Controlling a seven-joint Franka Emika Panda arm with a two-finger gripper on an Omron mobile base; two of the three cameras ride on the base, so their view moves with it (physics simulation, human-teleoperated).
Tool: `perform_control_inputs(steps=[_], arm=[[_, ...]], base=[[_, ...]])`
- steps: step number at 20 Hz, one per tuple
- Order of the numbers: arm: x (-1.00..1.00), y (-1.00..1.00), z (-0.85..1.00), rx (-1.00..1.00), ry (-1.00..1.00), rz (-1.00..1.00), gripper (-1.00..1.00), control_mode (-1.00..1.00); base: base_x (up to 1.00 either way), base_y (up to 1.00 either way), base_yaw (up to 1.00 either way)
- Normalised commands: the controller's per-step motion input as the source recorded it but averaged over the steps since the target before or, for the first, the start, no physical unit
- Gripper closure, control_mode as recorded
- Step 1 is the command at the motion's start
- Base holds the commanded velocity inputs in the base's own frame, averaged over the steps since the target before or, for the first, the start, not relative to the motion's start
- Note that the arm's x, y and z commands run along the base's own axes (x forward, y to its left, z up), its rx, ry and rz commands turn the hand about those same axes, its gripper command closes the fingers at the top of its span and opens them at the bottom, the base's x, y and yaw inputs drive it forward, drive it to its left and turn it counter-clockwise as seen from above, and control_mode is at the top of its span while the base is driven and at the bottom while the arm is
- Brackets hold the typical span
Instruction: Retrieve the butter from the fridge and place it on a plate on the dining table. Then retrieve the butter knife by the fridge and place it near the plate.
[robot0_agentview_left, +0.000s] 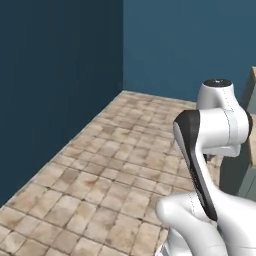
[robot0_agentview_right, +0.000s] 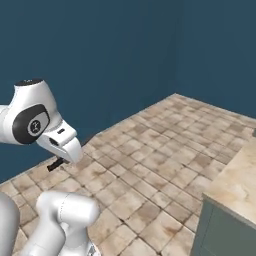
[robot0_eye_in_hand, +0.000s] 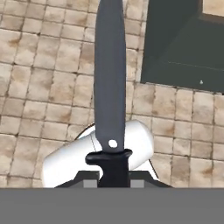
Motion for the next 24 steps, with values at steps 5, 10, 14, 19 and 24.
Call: perform_control_inputs(steps=[5, 10, 14, 19, 24], arm=[[0.00, 0.00, 0.00, 0.00, 0.00, 0.00, 1.00, 1.00], [0.00, 0.00, 0.00, 0.00, 0.00, 0.00, 1.00, 1.00], [0.00, 0.00, 0.00, 0.00, 0.00, 0.00, 1.00, 1.00], [0.00, 0.00, 0.00, 0.00, 0.00, 0.00, 1.00, 1.00], [0.00, 0.00, 0.00, 0.00, 0.00, 0.00, 1.00, 1.00]], base=[[1.00, 0.86, -0.65], [1.00, 0.83, -0.66], [1.00, 0.83, -0.64], [1.00, 0.77, -0.56], [1.00, 0.71, -0.57]])
